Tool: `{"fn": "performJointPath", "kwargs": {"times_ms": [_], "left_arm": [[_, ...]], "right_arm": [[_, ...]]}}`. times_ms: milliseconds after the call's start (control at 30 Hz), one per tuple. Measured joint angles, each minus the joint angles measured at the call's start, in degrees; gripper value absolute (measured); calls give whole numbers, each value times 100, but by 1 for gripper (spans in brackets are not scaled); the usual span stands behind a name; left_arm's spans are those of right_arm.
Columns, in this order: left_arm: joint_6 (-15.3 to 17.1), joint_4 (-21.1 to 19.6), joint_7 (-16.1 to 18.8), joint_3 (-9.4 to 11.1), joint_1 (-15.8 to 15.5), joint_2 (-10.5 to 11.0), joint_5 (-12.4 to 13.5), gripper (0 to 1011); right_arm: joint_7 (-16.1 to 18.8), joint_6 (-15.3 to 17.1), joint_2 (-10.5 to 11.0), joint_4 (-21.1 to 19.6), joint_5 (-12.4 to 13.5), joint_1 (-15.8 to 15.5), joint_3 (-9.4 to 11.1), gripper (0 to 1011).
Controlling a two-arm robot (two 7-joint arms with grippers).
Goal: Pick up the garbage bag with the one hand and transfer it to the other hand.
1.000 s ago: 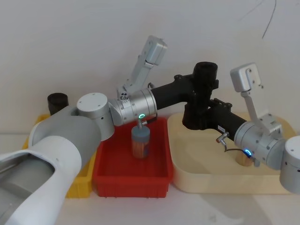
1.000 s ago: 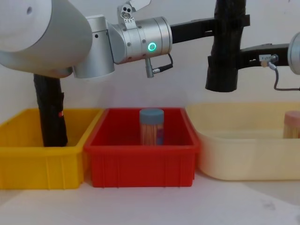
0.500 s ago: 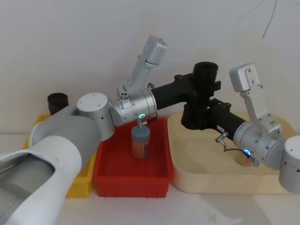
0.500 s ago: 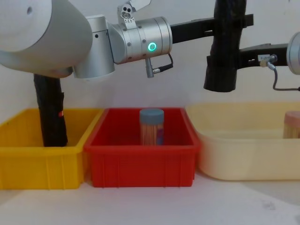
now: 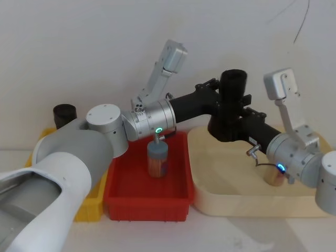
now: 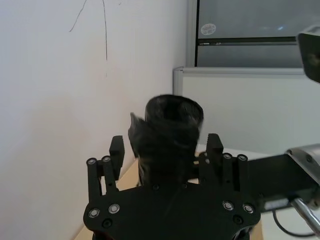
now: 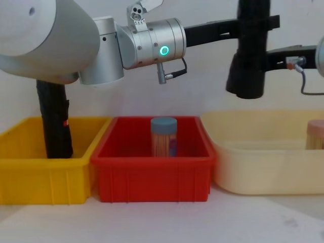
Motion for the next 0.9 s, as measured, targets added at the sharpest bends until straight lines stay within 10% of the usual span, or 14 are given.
{"fn": "performJointPath", "kwargs": {"times_ms": [633, 900], "left_arm": [[0, 0, 1, 0, 0, 0, -2, 1002], [0, 0, 1, 0, 0, 0, -2, 1001]], "right_arm": [[-804, 322, -52, 426, -271, 248, 462, 589], [-1016, 440, -56, 620, -387, 372, 612, 813]]}}
